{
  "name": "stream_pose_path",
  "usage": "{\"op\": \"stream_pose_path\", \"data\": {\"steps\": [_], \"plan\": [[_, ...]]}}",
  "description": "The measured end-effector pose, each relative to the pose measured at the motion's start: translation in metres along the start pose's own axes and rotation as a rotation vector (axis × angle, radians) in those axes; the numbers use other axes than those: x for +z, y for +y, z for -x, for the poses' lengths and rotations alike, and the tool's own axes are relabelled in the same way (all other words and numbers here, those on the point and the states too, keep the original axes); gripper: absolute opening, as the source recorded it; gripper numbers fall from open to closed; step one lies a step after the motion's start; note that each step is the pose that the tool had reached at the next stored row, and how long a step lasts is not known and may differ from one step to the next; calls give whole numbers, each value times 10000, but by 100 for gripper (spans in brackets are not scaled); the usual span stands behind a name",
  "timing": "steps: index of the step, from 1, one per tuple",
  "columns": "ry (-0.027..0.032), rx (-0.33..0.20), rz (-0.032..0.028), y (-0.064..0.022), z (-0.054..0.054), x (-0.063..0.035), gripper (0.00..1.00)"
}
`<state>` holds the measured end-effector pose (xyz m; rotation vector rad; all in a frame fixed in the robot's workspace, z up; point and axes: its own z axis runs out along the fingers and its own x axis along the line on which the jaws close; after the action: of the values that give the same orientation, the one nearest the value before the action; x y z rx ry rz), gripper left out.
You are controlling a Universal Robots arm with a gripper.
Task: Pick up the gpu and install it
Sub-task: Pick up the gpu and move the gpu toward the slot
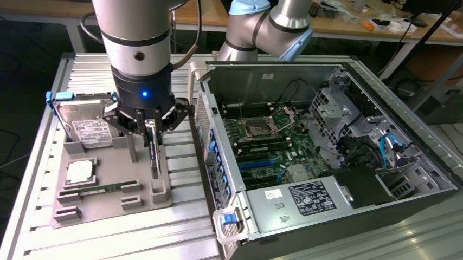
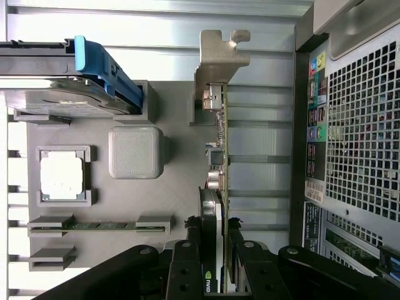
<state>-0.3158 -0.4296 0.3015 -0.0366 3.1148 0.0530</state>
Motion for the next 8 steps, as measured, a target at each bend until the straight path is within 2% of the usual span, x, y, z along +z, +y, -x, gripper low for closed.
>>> {"op": "stream_pose_path", "data": {"steps": [8], "plan": [[0,0,0,1,0,-27,27]]}}
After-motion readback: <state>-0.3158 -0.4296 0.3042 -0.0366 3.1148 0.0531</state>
